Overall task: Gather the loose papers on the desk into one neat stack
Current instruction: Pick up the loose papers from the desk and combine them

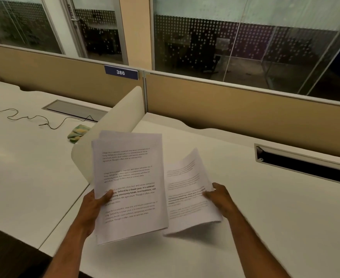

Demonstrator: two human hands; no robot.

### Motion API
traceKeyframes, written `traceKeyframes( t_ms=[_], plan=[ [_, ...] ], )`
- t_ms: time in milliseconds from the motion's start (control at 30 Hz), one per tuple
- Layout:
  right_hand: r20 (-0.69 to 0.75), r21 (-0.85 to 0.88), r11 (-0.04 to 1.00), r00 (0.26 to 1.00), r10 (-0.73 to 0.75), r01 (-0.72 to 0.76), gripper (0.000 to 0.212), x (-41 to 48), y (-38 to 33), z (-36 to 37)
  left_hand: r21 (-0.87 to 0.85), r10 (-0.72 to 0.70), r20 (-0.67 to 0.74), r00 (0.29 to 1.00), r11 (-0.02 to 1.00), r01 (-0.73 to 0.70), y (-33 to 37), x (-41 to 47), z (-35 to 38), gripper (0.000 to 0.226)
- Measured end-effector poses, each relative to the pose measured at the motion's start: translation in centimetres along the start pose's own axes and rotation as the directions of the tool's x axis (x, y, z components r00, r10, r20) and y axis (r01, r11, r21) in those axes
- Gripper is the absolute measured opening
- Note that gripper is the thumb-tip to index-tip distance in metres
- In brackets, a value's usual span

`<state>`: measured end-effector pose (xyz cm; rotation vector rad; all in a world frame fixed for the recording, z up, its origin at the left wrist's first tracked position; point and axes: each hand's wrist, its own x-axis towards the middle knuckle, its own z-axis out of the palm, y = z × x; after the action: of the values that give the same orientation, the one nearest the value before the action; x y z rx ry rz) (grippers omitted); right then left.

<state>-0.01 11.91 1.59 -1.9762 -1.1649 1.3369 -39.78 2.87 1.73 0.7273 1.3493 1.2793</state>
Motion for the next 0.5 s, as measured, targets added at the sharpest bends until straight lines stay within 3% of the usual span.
traceKeyframes(
  t_ms=[267,400,500],
  plan=[
    [-0.261,0.33,0.912,0.952,-0.162,0.245,0.019,-4.1,-0.9,-14.7,0.053,-0.01,0.108,0.994,0.999,0.004,-0.5,1.5,7.1,0.035],
    [-0.141,0.544,0.785,0.955,-0.262,0.296,0.028,-6.2,0.8,-17.8,0.073,-0.014,0.188,0.982,0.997,0.0,-1.0,1.7,12.0,0.035],
    [-0.039,0.532,0.806,0.958,-0.284,0.261,0.039,-7.1,2.3,-16.7,0.069,-0.02,0.262,0.965,0.998,0.003,-1.5,1.4,16.6,0.041]
  ],
)
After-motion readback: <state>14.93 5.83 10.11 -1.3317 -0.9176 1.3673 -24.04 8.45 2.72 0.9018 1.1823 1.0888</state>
